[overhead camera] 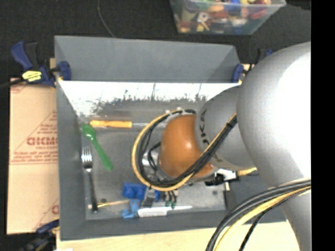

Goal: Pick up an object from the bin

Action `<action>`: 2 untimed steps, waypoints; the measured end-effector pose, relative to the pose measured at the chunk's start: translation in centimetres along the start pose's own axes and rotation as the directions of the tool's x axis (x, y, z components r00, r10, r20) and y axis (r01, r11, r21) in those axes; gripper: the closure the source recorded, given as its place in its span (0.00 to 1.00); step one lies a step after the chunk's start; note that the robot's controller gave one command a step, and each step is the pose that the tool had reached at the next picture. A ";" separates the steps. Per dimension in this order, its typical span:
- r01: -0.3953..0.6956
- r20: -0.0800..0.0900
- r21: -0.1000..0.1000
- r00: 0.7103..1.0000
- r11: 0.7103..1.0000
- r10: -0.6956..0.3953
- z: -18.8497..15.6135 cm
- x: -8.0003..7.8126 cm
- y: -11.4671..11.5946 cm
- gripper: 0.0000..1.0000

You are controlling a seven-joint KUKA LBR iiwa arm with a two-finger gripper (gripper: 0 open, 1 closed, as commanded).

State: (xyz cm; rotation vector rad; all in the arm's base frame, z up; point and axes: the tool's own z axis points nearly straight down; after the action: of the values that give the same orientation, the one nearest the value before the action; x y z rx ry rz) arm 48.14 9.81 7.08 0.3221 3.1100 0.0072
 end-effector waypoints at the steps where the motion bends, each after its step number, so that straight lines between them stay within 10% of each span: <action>1: 0.000 -0.006 0.002 1.000 1.000 0.001 -2.8 0.1 -0.1 1.00; 2: 0.003 -0.008 0.003 1.000 1.000 -0.003 -8.2 0.1 -0.1 1.00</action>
Offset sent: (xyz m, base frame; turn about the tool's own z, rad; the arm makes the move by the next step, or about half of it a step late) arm -0.0022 -0.0007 0.1106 0.0003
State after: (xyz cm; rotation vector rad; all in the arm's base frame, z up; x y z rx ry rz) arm 47.93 9.70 15.27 0.3190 3.1190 0.0037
